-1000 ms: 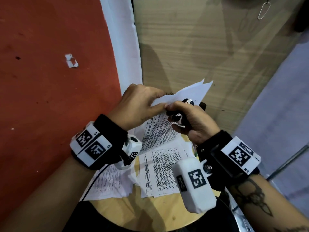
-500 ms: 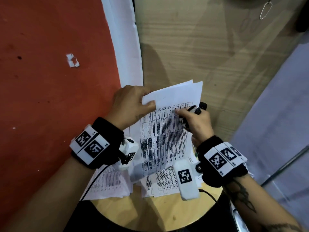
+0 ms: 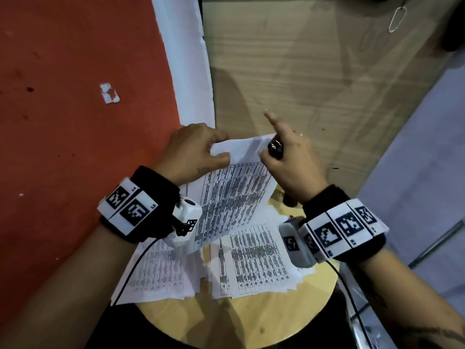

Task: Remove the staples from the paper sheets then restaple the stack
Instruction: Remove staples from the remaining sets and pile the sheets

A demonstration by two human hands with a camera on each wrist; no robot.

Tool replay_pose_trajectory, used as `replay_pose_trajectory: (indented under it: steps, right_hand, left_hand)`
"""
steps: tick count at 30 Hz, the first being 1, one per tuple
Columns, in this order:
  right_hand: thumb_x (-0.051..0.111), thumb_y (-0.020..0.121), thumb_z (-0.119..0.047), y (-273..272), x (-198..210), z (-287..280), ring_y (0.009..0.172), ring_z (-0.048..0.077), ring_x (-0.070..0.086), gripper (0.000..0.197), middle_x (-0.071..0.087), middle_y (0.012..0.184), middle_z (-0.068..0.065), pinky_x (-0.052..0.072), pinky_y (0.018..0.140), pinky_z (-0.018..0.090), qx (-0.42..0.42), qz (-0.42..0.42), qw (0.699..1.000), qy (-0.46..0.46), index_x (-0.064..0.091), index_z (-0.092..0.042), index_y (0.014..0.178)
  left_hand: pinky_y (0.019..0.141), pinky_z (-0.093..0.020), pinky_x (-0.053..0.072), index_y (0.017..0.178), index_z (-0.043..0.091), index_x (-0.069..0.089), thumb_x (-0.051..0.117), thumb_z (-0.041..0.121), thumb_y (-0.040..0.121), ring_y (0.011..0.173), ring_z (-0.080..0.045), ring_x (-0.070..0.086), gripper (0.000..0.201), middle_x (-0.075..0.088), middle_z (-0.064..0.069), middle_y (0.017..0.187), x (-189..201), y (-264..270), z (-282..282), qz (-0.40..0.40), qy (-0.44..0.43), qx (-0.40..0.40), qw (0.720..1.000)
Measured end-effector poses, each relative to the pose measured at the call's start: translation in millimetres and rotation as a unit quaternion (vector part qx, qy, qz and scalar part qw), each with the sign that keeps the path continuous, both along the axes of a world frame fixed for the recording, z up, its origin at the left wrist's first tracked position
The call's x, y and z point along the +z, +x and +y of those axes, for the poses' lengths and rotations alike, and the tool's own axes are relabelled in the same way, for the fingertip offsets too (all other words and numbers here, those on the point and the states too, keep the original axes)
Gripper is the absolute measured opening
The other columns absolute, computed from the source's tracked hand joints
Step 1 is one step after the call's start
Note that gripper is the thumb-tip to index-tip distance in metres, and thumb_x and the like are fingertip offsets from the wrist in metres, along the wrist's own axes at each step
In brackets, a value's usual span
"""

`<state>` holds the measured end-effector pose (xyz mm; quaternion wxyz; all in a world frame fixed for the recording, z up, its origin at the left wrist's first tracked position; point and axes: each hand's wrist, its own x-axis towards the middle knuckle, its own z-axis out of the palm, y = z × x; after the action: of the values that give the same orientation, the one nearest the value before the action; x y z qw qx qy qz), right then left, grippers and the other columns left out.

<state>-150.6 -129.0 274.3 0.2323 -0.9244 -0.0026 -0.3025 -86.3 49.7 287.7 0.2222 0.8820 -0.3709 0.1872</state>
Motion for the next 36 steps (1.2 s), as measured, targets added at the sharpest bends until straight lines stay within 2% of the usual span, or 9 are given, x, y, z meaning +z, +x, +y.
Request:
replay_pose_trajectory:
  steps: [6, 11, 15, 17, 21, 25, 30, 33, 36]
  right_hand:
    - [0.054, 0.081, -0.026, 7, 12, 3, 0.094, 0.035, 0.058, 0.014, 0.067, 0.092, 0.010, 0.040, 0.068, 0.034, -0.035, 0.036, 0.997, -0.063, 0.060, -0.019, 0.091]
    - [0.055, 0.078, -0.024, -2, 19, 6, 0.086, 0.036, 0.057, 0.009, 0.056, 0.078, 0.010, 0.032, 0.063, 0.031, -0.014, 0.091, 0.996, -0.011, 0.049, -0.020, 0.074]
    - [0.059, 0.081, -0.033, -4, 17, 1, 0.093, 0.034, 0.058, 0.018, 0.065, 0.092, 0.009, 0.046, 0.074, 0.038, 0.023, 0.062, 0.997, 0.044, 0.057, -0.020, 0.093]
    - [0.057, 0.080, -0.048, -8, 15, -2, 0.088, 0.029, 0.062, 0.032, 0.066, 0.088, 0.003, 0.049, 0.074, 0.040, 0.092, 0.019, 0.982, 0.164, 0.055, -0.027, 0.104]
    - [0.054, 0.093, -0.032, -16, 13, -8, 0.060, 0.012, 0.063, 0.012, 0.065, 0.075, 0.006, 0.041, 0.048, 0.012, 0.167, -0.080, 0.927, 0.325, 0.055, -0.024, 0.084]
    - [0.056, 0.085, -0.044, -17, 2, -9, 0.056, 0.005, 0.047, 0.024, 0.051, 0.064, -0.012, 0.034, 0.049, 0.012, 0.192, -0.032, 0.924, 0.330, 0.045, -0.025, 0.074]
    - [0.060, 0.073, -0.021, -25, -9, -8, 0.079, 0.006, 0.042, 0.034, 0.038, 0.095, -0.002, 0.040, 0.073, 0.022, 0.270, 0.076, 0.928, 0.245, 0.031, -0.029, 0.090]
    - [0.065, 0.075, -0.022, -27, -8, -4, 0.092, 0.007, 0.050, 0.041, 0.043, 0.101, -0.006, 0.044, 0.083, 0.029, 0.280, 0.028, 0.940, 0.194, 0.032, -0.033, 0.096]
    - [0.076, 0.065, -0.042, -31, -3, -6, 0.095, 0.006, 0.059, 0.051, 0.058, 0.102, -0.014, 0.044, 0.082, 0.015, 0.261, -0.049, 0.951, 0.161, 0.043, -0.033, 0.103]
  left_hand:
    - [0.070, -0.033, 0.020, 0.083, 0.027, 0.063, 0.050, 0.064, 0.071, 0.080, -0.020, 0.046, 0.041, 0.050, 0.003, 0.069, 5, -5, -1, -0.064, 0.014, 0.056, 0.996]
    - [0.080, -0.036, 0.028, 0.098, 0.028, 0.068, 0.063, 0.061, 0.073, 0.088, -0.025, 0.060, 0.041, 0.068, 0.002, 0.078, 10, -15, -12, -0.112, 0.042, 0.062, 0.991]
    - [0.060, -0.028, 0.025, 0.073, 0.025, 0.071, 0.072, 0.043, 0.075, 0.057, -0.020, 0.039, 0.018, 0.032, 0.008, 0.041, 12, -13, -14, -0.037, -0.006, 0.003, 0.999]
    - [0.054, -0.028, 0.027, 0.060, 0.035, 0.063, 0.072, 0.044, 0.072, 0.056, -0.020, 0.043, 0.018, 0.042, 0.009, 0.041, 14, -9, -12, 0.022, -0.035, -0.023, 0.999]
    - [0.057, -0.028, 0.037, 0.056, 0.046, 0.062, 0.070, 0.046, 0.069, 0.050, -0.004, 0.049, 0.015, 0.055, 0.014, 0.049, 17, -6, -8, 0.112, -0.083, -0.062, 0.988]
    - [0.056, -0.025, 0.035, 0.056, 0.027, 0.063, 0.070, 0.037, 0.070, 0.051, 0.003, 0.047, 0.019, 0.055, 0.010, 0.050, 18, -5, -7, 0.142, -0.106, -0.079, 0.981]
    - [0.055, -0.020, 0.037, 0.059, 0.027, 0.066, 0.071, 0.028, 0.070, 0.053, 0.007, 0.049, 0.011, 0.058, 0.015, 0.052, 19, -8, -6, 0.184, -0.135, -0.083, 0.970]
    - [0.053, -0.021, 0.036, 0.064, 0.016, 0.070, 0.070, 0.032, 0.069, 0.053, 0.002, 0.049, 0.016, 0.063, 0.001, 0.056, 22, -11, -4, 0.204, -0.128, -0.082, 0.967]
    - [0.052, -0.022, 0.035, 0.068, 0.010, 0.072, 0.070, 0.032, 0.067, 0.051, -0.004, 0.049, 0.023, 0.063, -0.013, 0.062, 24, -14, -3, 0.210, -0.118, -0.075, 0.968]
